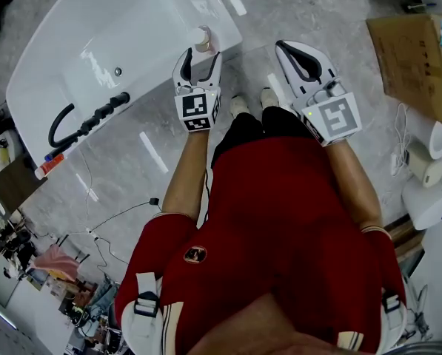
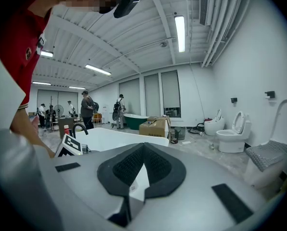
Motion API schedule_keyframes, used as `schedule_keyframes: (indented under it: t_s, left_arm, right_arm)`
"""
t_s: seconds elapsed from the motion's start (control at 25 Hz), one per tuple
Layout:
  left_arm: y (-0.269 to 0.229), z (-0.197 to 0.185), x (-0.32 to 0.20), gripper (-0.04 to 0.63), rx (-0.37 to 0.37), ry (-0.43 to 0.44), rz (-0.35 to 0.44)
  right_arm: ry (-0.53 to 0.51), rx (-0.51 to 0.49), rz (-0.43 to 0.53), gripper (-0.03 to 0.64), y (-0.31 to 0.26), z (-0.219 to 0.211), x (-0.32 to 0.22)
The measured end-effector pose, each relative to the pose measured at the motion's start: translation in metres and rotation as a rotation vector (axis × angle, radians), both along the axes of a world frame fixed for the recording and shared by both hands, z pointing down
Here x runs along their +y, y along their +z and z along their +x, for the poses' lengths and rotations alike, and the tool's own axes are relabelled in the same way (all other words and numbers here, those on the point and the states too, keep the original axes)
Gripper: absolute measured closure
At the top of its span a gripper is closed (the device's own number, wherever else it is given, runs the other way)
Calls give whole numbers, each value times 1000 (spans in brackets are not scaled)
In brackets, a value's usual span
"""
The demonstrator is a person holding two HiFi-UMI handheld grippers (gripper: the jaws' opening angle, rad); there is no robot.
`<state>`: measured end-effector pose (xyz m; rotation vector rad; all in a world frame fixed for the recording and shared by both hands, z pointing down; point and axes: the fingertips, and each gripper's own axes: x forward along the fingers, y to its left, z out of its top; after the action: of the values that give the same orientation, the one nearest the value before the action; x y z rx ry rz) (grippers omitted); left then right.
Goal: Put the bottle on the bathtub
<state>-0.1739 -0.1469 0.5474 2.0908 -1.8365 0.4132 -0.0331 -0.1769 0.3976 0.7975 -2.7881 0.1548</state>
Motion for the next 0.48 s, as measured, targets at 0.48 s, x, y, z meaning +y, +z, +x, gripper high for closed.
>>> schedule_keyframes:
  t_s: [0.48]
  left_arm:
    - [-100,33,17,334,35,15,150]
  right_arm:
    - [-44,-64,18,620,-19,10,16]
